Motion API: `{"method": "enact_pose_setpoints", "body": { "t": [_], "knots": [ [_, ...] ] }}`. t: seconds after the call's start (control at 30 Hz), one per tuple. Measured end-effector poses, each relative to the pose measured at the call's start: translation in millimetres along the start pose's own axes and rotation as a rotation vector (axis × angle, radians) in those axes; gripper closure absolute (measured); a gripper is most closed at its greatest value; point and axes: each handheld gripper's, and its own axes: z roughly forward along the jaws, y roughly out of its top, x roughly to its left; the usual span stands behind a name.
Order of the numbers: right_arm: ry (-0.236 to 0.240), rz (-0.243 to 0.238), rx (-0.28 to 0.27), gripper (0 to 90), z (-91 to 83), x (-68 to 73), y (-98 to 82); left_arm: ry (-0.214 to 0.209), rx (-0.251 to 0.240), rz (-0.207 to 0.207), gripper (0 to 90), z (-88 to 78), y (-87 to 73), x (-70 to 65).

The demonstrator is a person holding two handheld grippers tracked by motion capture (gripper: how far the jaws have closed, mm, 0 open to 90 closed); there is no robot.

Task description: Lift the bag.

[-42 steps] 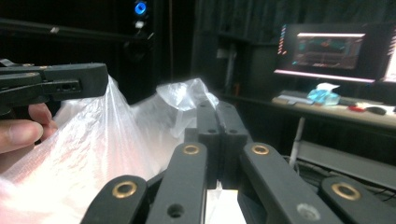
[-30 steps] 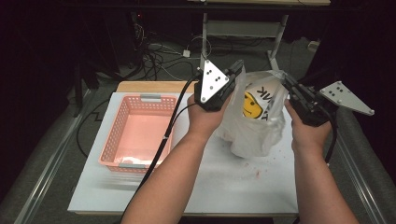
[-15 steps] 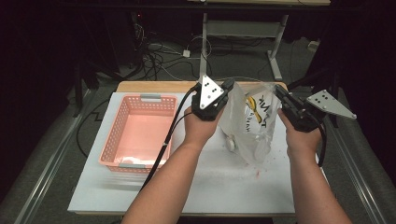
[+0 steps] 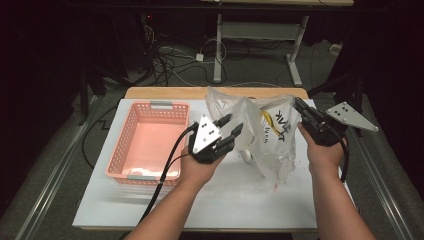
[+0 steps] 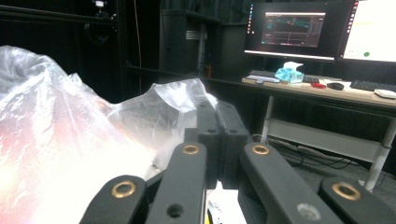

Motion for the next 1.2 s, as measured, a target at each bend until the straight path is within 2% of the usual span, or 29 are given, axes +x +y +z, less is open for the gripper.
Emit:
{"method": "enact_pose_setpoints", "body": {
  "t": [0.07,0.13,0.17,0.27,0.33,0.4,0.43,0.53,0.7,0.87,1.03,1.07,1.2],
  "knots": [
    [0.002,-0.001,0.0,89.7,-2.0,1.2,0.3,-0.028,0.026,-0.033,49.7,-10.3,-13.3,-5.9],
    [0.007,-0.006,0.001,84.1,-4.6,1.8,0.9,-0.035,0.066,-0.044,45.4,-15.4,-27.6,-8.2],
    [0.015,-0.002,0.001,80.9,-6.2,2.7,1.6,-0.031,0.095,-0.056,43.4,-15.4,-35.4,-8.5],
    [0.029,0.003,-0.009,74.0,-15.0,5.7,4.7,-0.059,0.179,-0.105,36.5,-11.8,-55.1,-10.2],
    [0.038,0.001,-0.019,71.1,-22.5,6.1,6.5,-0.085,0.194,-0.116,34.5,-11.4,-62.5,-13.0],
    [0.048,0.004,-0.03,67.8,-31.6,6.0,7.9,-0.087,0.202,-0.098,34.3,-12.5,-67.6,-15.8],
    [0.054,0.02,-0.033,66.1,-37.4,6.4,7.7,-0.098,0.21,-0.1,32.9,-13.0,-69.6,-16.2],
    [0.059,0.016,-0.029,64.1,-52.2,7.1,2.1,-0.117,0.225,-0.117,27.5,-16.5,-75.3,-18.4],
    [0.048,0.01,0.028,60.2,-67.5,4.1,-19.1,-0.115,0.258,-0.108,18.6,-19.5,-84.8,-23.1],
    [0.04,0.032,0.12,52.3,-72.1,0.1,-47.6,-0.091,0.281,-0.134,13.2,-17.4,-97.8,-23.0],
    [0.046,0.021,0.221,38.6,-72.8,2.2,-77.9,-0.099,0.303,-0.141,7.5,-15.9,-107.0,-23.2],
    [0.045,0.035,0.241,35.9,-73.2,3.6,-83.7,-0.1,0.305,-0.138,6.1,-15.7,-108.6,-23.1],
    [0.047,0.042,0.274,24.5,-74.5,6.3,-104.1,-0.104,0.337,-0.137,0.6,-14.0,-115.6,-23.3]
  ]
}}
